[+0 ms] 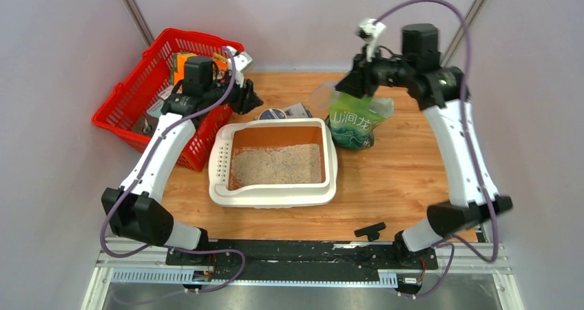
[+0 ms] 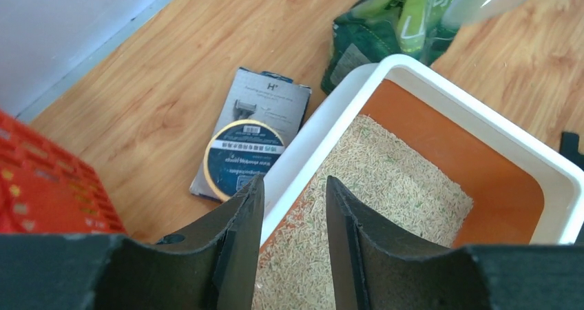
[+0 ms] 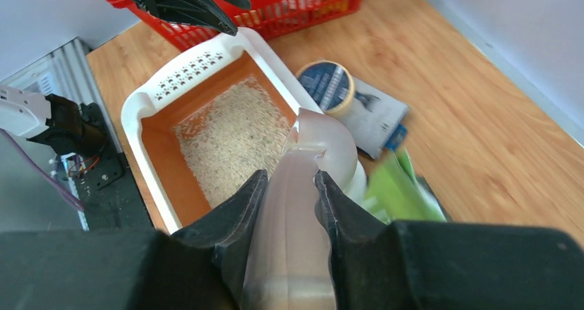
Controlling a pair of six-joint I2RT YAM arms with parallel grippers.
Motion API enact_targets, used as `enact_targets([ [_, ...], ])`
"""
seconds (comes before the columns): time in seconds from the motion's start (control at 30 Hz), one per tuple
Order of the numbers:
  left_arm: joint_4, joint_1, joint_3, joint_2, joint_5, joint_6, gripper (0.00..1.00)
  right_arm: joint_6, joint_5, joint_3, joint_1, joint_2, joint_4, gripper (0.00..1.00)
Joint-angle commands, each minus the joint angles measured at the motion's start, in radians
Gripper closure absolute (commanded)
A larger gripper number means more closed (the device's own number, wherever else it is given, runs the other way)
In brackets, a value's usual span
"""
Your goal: Fill the litter box with clean litter
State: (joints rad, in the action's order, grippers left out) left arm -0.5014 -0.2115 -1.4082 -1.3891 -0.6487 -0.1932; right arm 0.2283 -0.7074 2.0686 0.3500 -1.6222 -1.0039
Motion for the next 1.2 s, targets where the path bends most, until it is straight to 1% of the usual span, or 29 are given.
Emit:
enact_targets([
  [0.0,-0.017,-0.078,-0.09,-0.044,-0.037,-0.103,0.53,-0.093,-0.009,-0.187,-0.135,0.208,0.013,1.0],
  [0.03,-0.019,-0.103,-0.095,-0.06,-0.037,-0.107,0.53,-0.128,-0.026,-0.218,-0.225,0.25,0.014,1.0],
  [0.07,-0.016,-0.112,-0.1,-0.068,-0.039,-0.103,0.53,-0.167,-0.079,-0.246,-0.277,0.266,0.014,1.0],
  [0.1,-0.003,-0.118,-0.106,-0.074,-0.039,-0.095,0.53,-0.209,-0.113,-0.307,-0.333,0.281,0.01,1.0],
  [0.13,0.003,-0.133,-0.11,-0.092,-0.042,-0.086,0.53,-0.219,-0.148,-0.329,-0.455,0.294,0.004,1.0],
  [0.17,0.009,-0.138,-0.116,-0.102,-0.043,-0.068,0.53,-0.221,-0.227,-0.352,-0.509,0.312,-0.03,1.0],
  [0.2,0.018,-0.143,-0.127,-0.109,-0.046,-0.06,0.53,-0.215,-0.266,-0.364,-0.56,0.312,-0.059,1.0],
  [0.23,0.024,-0.146,-0.132,-0.126,-0.048,-0.051,0.53,-0.172,-0.299,-0.378,-0.645,0.312,-0.099,1.0],
  [0.27,0.029,-0.15,-0.138,-0.134,-0.052,-0.032,0.52,-0.134,-0.36,-0.383,-0.681,0.299,-0.213,1.0],
  [0.3,0.038,-0.152,-0.147,-0.142,-0.057,-0.025,0.52,-0.068,-0.381,-0.387,-0.713,0.288,-0.292,1.0],
  [0.33,0.043,-0.152,-0.15,-0.154,-0.061,-0.015,0.52,0.066,-0.391,-0.41,-0.759,0.274,-0.379,1.0],
  [0.37,0.047,-0.152,-0.155,-0.16,-0.063,0.001,0.52,0.147,-0.389,-0.432,-0.776,0.262,-0.529,1.0],
  [0.43,0.057,-0.152,-0.158,-0.166,-0.066,0.012,0.52,0.279,-0.385,-0.504,-0.816,0.239,-0.642,1.0],
  [0.47,0.057,-0.152,-0.155,-0.166,-0.068,0.017,0.53,0.307,-0.348,-0.601,-0.821,0.246,-0.618,1.0],
  [0.53,0.061,-0.154,-0.141,-0.162,-0.066,0.02,0.52,0.335,-0.293,-0.678,-0.833,0.266,-0.572,1.0],
  [0.57,0.061,-0.154,-0.137,-0.156,-0.065,0.021,0.53,0.332,-0.265,-0.743,-0.835,0.266,-0.514,1.0],
  [0.67,0.054,-0.154,-0.109,-0.13,-0.063,0.006,0.53,0.327,-0.244,-0.81,-0.835,0.216,-0.431,1.0],
  [0.7,0.041,-0.154,-0.097,-0.119,-0.062,-0.002,0.53,0.333,-0.238,-0.841,-0.835,0.193,-0.415,0.98],
  [0.73,0.035,-0.154,-0.092,-0.114,-0.063,-0.008,0.52,0.341,-0.227,-0.854,-0.835,0.136,-0.407,0.97],
  [0.8,0.023,-0.154,-0.08,-0.107,-0.054,-0.023,0.52,0.344,-0.185,-0.895,-0.836,0.087,-0.36,0.95],
  [0.97,0.009,-0.154,-0.072,-0.087,-0.045,-0.038,0.52,0.376,-0.041,-0.935,-0.839,0.018,-0.247,0.95],
  [1.07,0.003,-0.154,-0.071,-0.09,-0.046,-0.041,0.53,0.407,0.002,-0.924,-0.842,-0.011,-0.222,0.89],
  [1.17,0.001,-0.154,-0.072,-0.096,-0.048,-0.041,0.53,0.428,-0.006,-0.906,-0.85,-0.057,-0.239,0.82],
])
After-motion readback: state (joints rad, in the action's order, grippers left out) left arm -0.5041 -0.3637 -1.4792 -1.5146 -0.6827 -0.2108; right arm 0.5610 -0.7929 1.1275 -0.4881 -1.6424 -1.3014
